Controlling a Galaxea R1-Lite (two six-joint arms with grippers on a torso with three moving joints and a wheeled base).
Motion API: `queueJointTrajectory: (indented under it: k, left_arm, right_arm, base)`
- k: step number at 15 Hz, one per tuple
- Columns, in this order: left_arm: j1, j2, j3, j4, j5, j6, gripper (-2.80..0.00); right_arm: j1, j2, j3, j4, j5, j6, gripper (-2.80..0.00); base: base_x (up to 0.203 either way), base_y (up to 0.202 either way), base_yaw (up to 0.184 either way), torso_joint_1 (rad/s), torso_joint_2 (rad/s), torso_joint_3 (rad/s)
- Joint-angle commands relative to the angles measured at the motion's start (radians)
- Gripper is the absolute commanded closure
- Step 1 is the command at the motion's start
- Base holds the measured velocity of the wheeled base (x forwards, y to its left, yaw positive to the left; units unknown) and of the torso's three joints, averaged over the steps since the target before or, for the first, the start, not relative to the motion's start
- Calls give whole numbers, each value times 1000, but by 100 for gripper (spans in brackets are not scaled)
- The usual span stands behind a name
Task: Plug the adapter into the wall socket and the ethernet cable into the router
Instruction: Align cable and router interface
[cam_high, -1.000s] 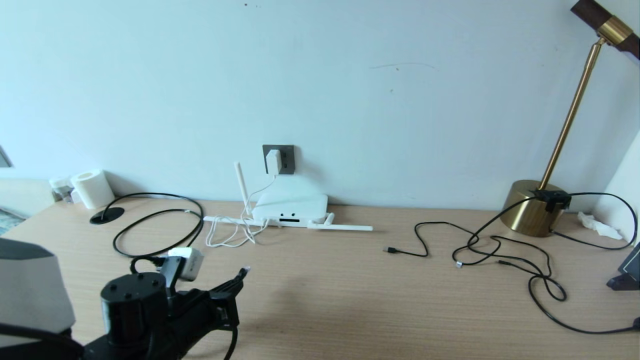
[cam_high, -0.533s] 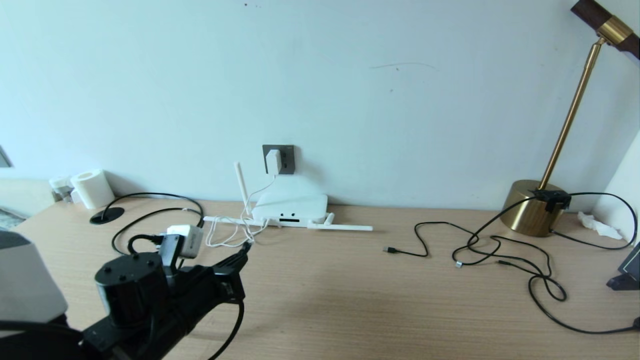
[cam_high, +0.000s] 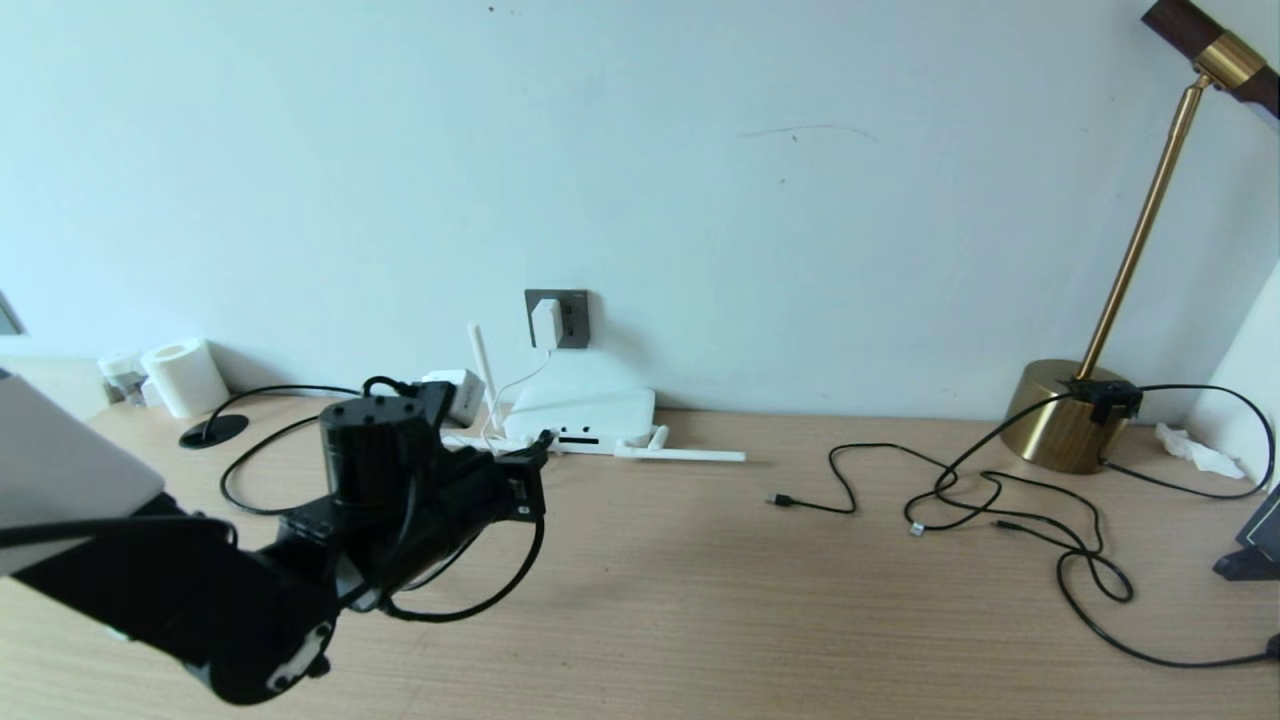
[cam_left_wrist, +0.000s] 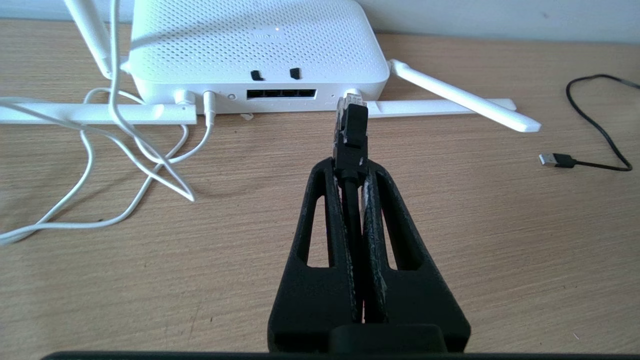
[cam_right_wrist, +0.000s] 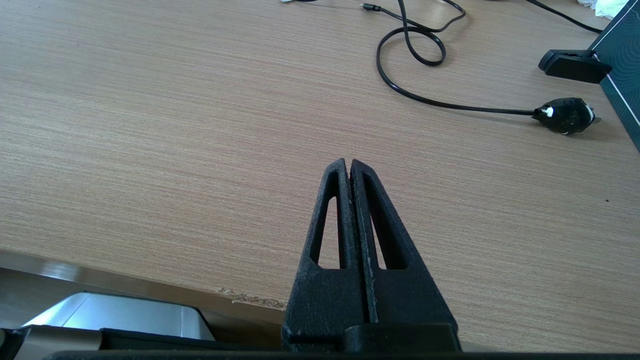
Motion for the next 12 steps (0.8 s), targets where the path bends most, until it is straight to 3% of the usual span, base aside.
queueJointTrajectory:
  k: [1, 4, 7, 10, 12]
  left_arm:
    - [5, 27, -120, 166, -21, -1, 0]
    - [24, 109, -207, 206, -56, -4, 0]
    - [52, 124, -216, 206, -69, -12, 0]
    - [80, 127, -221, 208, -60, -62, 0]
    - [85, 124, -222, 214, -102, -106, 0]
  right_arm:
    - [0, 0, 0, 3, 1, -1, 0]
    - [0, 0, 0, 3, 1, -1, 0]
    - [0, 0, 0, 3, 1, -1, 0]
    - [0, 0, 0, 3, 1, -1, 0]
    - [0, 0, 0, 3, 1, -1, 0]
  base:
    - [0, 0, 0, 0, 0, 0]
    - [0, 0, 0, 0, 0, 0]
    - [0, 0, 0, 0, 0, 0]
    - [0, 0, 0, 0, 0, 0]
    - [0, 0, 0, 0, 0, 0]
